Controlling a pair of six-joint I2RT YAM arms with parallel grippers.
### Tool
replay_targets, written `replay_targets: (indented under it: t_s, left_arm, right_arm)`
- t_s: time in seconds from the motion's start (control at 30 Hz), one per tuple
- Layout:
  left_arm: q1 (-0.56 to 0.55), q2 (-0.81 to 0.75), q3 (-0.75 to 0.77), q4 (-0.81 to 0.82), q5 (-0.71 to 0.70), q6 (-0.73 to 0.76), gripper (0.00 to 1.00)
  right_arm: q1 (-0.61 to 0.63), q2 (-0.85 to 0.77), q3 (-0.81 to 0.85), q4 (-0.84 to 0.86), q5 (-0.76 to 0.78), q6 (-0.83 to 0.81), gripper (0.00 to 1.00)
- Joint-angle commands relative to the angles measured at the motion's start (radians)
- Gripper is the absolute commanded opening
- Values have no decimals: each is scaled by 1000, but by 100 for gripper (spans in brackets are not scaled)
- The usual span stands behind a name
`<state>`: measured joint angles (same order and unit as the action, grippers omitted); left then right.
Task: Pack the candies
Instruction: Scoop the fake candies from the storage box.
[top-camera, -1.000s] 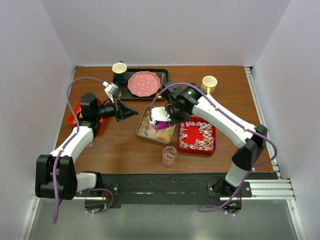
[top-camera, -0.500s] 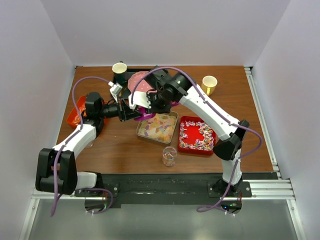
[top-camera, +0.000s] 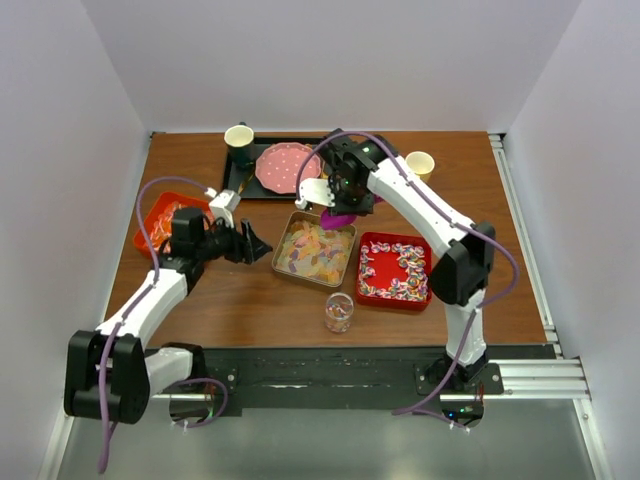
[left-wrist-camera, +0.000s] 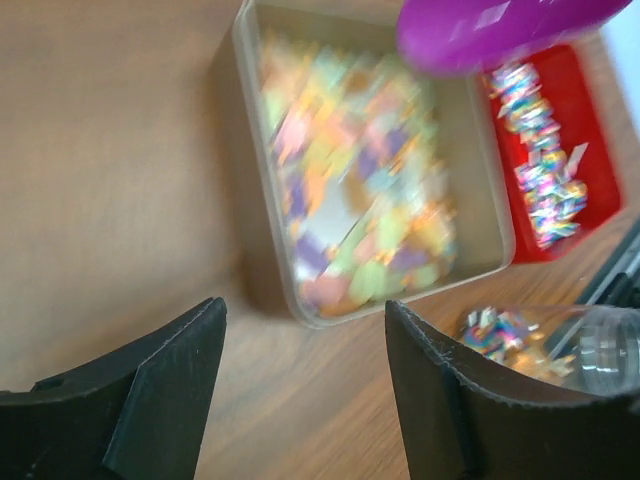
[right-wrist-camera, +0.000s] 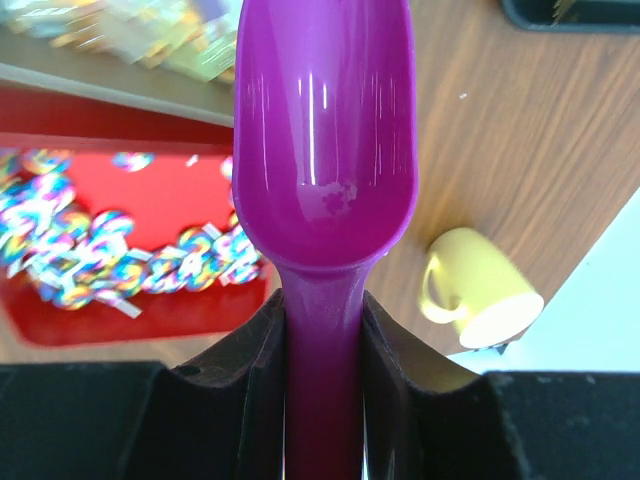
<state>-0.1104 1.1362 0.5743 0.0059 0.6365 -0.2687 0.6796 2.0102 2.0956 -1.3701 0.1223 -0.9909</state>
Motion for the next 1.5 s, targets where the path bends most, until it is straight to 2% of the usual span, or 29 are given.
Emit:
replay_targets:
  t_s: [0.0,0.23,0.63,0.8,1.07,1.47]
  left_arm:
    - [6,25,-102,32,-99,-79,69]
    - [6,150,-110,109,-127,-145,59]
    - [-11,434,-7,258,-84,-240,55]
    - [-29,456,-20,292,-78,-253,54]
    - [-69,451,-57,327,-66,-296,54]
    - [-90,481,-56,376,-46,-334,54]
  right_arm:
    - [20,54,64,-216,69,32,0]
    - [21,84,3,-216,102,115,0]
    - [34,73,-111,-219,143,216,0]
    - [46,90,-143,-219,142,270,0]
    - [60,209,-59,-219,114,394,0]
    - [70,318,41,-218,50,374,0]
